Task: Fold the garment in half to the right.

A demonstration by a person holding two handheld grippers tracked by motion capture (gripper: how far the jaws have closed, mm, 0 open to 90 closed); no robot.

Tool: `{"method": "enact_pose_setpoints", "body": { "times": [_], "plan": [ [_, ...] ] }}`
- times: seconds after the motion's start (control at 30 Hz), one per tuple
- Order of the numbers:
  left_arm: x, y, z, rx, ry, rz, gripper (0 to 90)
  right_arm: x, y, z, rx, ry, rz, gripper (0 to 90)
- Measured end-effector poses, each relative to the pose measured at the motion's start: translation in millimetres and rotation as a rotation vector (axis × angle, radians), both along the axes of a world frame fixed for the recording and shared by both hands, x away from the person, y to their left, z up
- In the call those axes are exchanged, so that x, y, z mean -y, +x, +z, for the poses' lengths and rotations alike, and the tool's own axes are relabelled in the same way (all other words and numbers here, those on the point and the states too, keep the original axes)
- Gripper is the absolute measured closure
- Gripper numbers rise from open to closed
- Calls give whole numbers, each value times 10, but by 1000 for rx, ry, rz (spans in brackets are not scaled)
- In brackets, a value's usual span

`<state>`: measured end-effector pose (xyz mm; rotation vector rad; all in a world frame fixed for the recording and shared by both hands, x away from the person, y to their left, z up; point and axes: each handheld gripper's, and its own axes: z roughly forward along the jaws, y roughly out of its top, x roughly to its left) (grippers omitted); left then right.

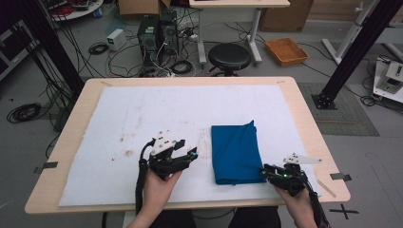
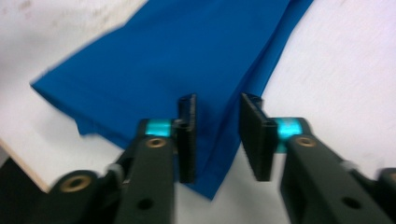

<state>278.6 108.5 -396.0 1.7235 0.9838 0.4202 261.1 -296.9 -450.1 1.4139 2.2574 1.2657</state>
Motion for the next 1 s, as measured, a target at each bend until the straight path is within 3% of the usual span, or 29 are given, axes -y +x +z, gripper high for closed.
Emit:
{"method": "enact_pose_setpoints", "body": {
  "times": [0.1,0.3,0.4,0.5,0.57,0.63,0.77,0.93,1.0],
  "plan": [
    [-93,-17,-28,-7,-2,16,456,0,-20,-17,3,-19,7,881],
    [-216,-26,-25,-16,-17,23,456,55,-112,25,10,-17,-18,885],
    [-233,-28,-26,-17,-14,23,456,60,-124,13,9,-43,-24,881],
    [-244,-28,-30,-18,-13,21,455,54,-122,35,11,-52,-28,818],
    [-257,-17,-31,-17,-14,24,451,61,-85,84,32,-55,-43,746],
    [-270,-5,-33,-19,-16,32,451,67,-9,153,57,-56,-57,729],
    [-303,17,-52,-16,-5,43,450,56,374,334,123,-73,-106,717],
    [-365,61,-96,-25,-8,64,450,-15,940,434,118,-26,-166,706],
    [-399,75,-112,-28,-7,70,450,-64,1140,412,86,-35,-188,683]
  ]
}}
